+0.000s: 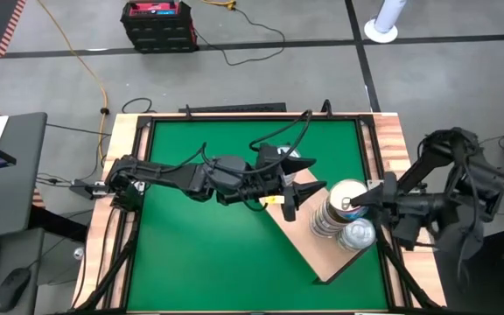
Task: Stack canned seafood by type on shelf
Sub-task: Stack the blue and pink tuna can on top of the other blue and pink tuna cans on the shelf
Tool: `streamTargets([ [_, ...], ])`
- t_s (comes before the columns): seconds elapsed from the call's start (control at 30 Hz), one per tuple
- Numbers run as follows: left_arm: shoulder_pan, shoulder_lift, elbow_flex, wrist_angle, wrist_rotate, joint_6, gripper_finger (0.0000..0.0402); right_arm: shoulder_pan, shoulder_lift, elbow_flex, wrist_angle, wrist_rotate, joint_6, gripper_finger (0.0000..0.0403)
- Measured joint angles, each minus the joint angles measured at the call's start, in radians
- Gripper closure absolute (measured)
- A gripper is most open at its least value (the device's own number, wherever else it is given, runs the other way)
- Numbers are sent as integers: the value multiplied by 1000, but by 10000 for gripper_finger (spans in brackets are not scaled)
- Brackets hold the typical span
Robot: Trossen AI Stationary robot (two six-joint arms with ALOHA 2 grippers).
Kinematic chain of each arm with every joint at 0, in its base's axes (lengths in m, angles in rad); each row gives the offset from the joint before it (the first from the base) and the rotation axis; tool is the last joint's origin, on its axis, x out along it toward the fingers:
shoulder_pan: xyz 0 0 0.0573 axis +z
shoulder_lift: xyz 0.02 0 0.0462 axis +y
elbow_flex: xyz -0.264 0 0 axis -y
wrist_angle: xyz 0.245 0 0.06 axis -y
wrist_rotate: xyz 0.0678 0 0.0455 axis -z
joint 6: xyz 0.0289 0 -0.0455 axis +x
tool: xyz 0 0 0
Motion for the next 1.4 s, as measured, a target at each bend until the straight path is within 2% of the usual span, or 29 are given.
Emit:
streamTargets([
  [0.13,0,0,0,-7,0,0,95,0,23,0,-36,14,49,178],
  [0.37,0,0,0,-10,2,0,95,-3,43,0,-51,98,63,178],
  [1.07,0,0,0,-16,10,0,95,-35,46,-4,-45,18,139,174],
  [1.4,-1,0,0,-15,39,-12,95,-90,71,-3,1,-28,60,173],
])
